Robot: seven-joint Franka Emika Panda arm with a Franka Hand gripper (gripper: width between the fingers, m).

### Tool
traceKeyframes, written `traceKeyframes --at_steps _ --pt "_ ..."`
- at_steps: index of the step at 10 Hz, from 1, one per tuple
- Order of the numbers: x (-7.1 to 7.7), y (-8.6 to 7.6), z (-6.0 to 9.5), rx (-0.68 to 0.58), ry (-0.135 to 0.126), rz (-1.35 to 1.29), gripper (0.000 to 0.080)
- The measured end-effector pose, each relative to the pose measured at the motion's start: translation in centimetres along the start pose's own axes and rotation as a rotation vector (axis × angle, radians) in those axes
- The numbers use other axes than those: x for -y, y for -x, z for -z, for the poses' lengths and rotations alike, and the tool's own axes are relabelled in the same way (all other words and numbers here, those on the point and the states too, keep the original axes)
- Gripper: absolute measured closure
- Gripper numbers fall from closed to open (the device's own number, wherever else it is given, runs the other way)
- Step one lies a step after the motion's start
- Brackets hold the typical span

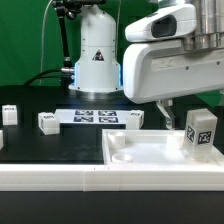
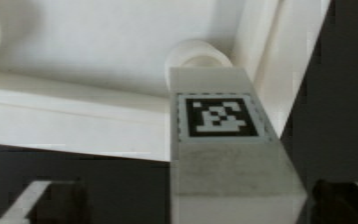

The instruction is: Assemble one leg

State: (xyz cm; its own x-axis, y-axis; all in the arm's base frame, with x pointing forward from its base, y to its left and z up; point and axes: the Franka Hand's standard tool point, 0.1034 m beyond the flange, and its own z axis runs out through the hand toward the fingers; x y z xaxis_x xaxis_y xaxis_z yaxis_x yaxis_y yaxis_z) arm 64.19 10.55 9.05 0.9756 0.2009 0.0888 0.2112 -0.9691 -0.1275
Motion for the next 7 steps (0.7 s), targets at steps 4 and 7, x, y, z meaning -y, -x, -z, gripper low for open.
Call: traceKeyframes --at_steps 4,7 --pt "0.05 -0.01 0.0 0.0 -0.001 -0.024 0.0507" --pt "0.12 0.02 -0.04 -0.04 -0.003 -0.138 0.0507"
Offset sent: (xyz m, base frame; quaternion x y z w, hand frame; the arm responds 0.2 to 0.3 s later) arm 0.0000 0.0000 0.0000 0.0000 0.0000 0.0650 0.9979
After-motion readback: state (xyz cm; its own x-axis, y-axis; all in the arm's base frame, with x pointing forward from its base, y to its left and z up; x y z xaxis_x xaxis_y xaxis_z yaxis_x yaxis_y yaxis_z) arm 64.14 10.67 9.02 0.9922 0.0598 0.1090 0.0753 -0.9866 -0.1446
